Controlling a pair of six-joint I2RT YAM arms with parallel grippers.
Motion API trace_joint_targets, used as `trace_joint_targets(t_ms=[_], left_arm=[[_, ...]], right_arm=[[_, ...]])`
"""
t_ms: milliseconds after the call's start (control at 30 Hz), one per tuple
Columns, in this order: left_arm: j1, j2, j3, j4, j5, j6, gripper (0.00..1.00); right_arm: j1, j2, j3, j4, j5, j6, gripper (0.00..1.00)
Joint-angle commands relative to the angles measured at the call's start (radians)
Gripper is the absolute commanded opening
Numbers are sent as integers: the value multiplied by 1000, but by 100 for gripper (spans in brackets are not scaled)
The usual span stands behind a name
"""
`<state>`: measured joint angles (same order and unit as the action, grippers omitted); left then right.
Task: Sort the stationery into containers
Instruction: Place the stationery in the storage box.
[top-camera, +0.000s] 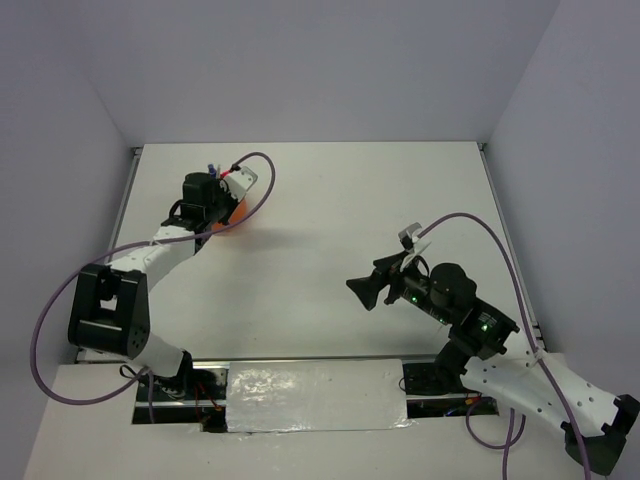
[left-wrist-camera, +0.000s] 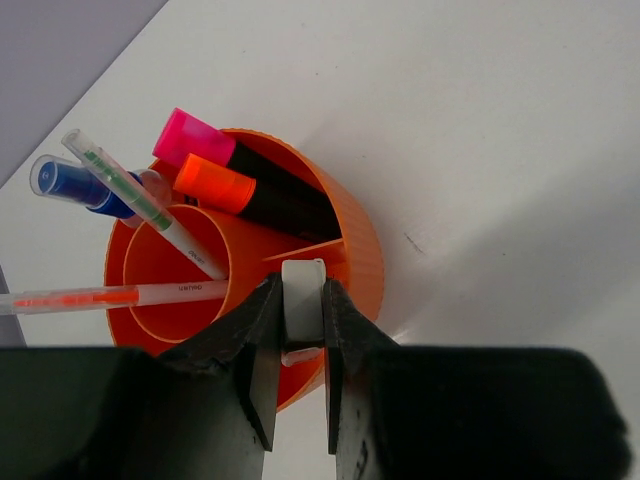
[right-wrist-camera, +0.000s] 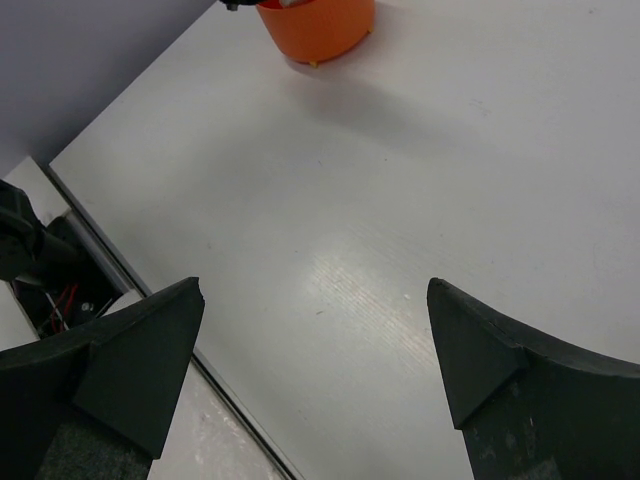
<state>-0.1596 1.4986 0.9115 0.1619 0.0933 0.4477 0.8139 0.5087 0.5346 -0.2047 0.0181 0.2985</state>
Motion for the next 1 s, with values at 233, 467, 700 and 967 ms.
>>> trace_joint_targets(t_ms=[233, 467, 700, 967], left_arm=[[34, 38, -3, 168, -26, -56, 18], [72, -14, -74, 238, -37, -112, 41], [78, -37, -53, 197, 28, -124, 44], [77, -193, -7, 163, 37, -222, 53]], right_arm=[[4, 36, 51, 1, -3, -25, 100], [4, 44, 62, -2, -9, -21, 100], [4, 33, 70, -12, -9, -19, 100], [2, 34, 79, -12, 14, -21, 100]])
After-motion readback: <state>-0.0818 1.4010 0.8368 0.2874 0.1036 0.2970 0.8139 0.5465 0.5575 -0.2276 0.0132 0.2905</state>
